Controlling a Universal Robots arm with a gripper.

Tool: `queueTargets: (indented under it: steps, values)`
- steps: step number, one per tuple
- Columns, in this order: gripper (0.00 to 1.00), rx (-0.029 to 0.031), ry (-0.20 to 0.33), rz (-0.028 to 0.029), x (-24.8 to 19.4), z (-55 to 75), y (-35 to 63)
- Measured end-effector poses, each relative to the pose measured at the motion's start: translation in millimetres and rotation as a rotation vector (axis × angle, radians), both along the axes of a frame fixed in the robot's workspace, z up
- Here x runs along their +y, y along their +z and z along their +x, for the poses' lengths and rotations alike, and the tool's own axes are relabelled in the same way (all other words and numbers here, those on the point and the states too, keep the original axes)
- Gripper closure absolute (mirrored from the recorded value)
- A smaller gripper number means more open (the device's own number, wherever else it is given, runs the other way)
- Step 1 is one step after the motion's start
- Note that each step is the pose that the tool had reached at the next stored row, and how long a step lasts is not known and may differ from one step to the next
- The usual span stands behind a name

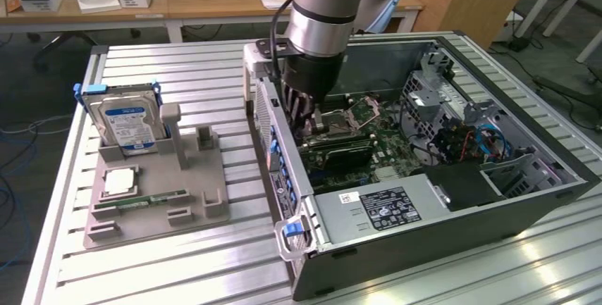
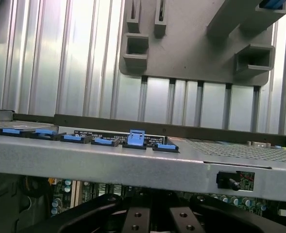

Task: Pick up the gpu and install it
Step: 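Press down on the gpu until it lock into place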

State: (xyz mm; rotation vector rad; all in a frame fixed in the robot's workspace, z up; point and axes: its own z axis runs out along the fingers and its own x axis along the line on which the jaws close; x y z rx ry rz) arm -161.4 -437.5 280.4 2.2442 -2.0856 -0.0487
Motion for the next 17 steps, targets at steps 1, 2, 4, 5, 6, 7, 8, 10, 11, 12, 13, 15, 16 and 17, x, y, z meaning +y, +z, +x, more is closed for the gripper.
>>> queueTargets:
  steps: [1, 2, 4, 5, 6, 7, 8, 10, 11, 12, 13, 15, 16, 17]
  values:
    - [0.90, 0.0002, 0.000, -0.0001, 0.0, 1.1, 0.0]
    - [0.90, -0.0002, 0.001, -0.0002, -0.1, 2.5, -0.1]
    - [0.90, 0.0000, 0.002, 0.0000, 0.0, 3.4, -0.1]
    - [0.90, 0.0002, 0.003, -0.0001, 0.0, 3.4, 0.0]
    - [0.90, 0.0003, 0.004, -0.0001, -0.2, 3.4, 0.0]
    - [0.90, 0.0002, 0.006, -0.0001, -0.6, 3.4, 0.0]
    - [0.90, 0.0002, 0.008, -0.0001, -1.0, 3.1, 0.0]
    - [0.90, 0.0002, 0.012, -0.0001, -2.4, 1.8, 0.0]
    - [0.90, 0.0000, 0.014, 0.0000, -2.9, 1.1, -0.1]
    - [0.90, -0.0002, 0.016, 0.0000, -3.2, 0.1, -0.1]
    - [0.90, -0.0003, 0.018, 0.0000, -3.4, -0.6, -0.1]
    - [0.90, 0.0002, 0.020, -0.0001, -3.3, -1.0, -0.1]
    - [0.90, 0.0002, 0.020, -0.0002, -3.3, -1.2, -0.2]
    - [0.90, 0.0002, 0.020, -0.0003, -3.4, -1.3, -0.3]
